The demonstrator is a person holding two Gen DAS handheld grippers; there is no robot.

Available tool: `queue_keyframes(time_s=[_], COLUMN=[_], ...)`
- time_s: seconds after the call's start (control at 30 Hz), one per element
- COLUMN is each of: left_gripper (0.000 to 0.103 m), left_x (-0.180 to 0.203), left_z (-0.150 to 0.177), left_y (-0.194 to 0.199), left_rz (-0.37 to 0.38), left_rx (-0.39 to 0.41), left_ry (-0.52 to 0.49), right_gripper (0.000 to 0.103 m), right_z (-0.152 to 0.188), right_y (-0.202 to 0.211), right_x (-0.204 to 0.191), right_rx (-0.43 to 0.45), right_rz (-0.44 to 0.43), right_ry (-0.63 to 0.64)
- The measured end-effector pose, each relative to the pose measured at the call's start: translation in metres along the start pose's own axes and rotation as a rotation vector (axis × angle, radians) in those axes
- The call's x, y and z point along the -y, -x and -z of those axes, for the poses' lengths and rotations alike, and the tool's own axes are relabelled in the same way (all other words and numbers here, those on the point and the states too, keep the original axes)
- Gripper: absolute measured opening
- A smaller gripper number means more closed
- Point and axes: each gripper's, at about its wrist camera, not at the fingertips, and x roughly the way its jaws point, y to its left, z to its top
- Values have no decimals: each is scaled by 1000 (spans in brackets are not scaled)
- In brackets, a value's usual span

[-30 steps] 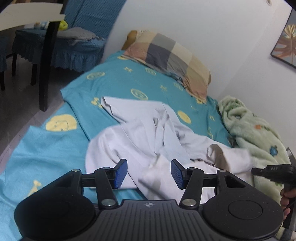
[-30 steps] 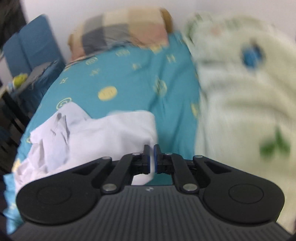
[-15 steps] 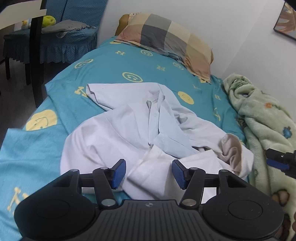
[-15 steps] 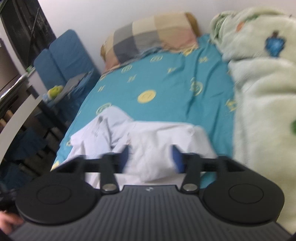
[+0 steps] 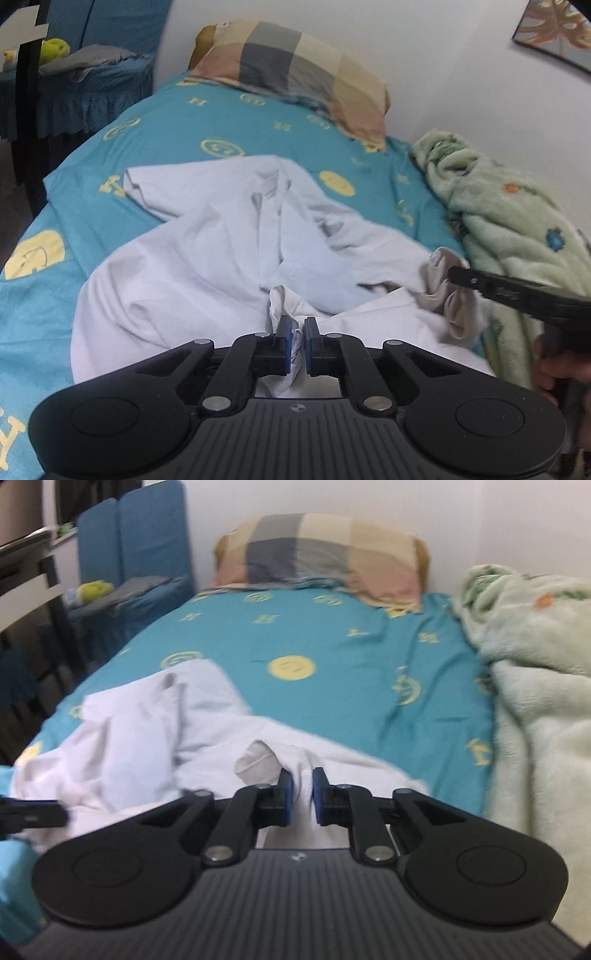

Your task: Fold clothes

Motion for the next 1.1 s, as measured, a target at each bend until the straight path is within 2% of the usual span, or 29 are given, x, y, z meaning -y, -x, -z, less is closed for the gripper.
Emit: queue_keyframes(time_s=[0.1,0.23,0.37,0.5,0.53,0.57,0.67,0.7,0.73,0.77,0.8,0.83,0.87,0.93,1.03,1.1], left_gripper=[6,6,5,5,5,6,9,19,25,36,43,45,51,53,55,56], left_x=[7,30,60,89,92,95,85,82,78,74,70,65,59,48,33,23], left_z=[-1,15,50,82,86,89,81,78,73,68,63,57,51,40,22,4], left_y=[20,52,72,64,61,58,60,61,63,65,67,68,69,65,57,42], left_rz=[51,138,203,246,243,241,255,259,252,251,251,256,254,205,90,-21], left_rx=[40,-4,-145,-296,-309,-319,-282,-269,-246,-224,-202,-183,-168,-131,-63,-35], left_ry=[-11,-37,-126,-217,-228,-238,-190,-173,-153,-135,-117,-90,-55,-8,42,30], right_gripper=[9,9,9,9,10,11,12,12,13,15,21,40,64,85,84,84], right_z=[-9,-17,-13,-6,-5,-4,-4,-4,-6,-8,-9,-11,-13,-13,-15,-22], right_y=[18,45,60,65,66,66,74,77,80,82,84,85,86,88,80,65], right_x=[23,56,86,98,98,98,92,90,87,85,82,80,79,74,61,48], right_rx=[56,124,113,88,84,81,102,117,136,150,165,180,196,231,218,175], right_rz=[51,139,199,219,219,218,216,209,197,189,181,174,162,129,61,-17], right_ry=[-96,-210,-311,-363,-365,-366,-353,-343,-328,-313,-299,-293,-293,-283,-252,-229])
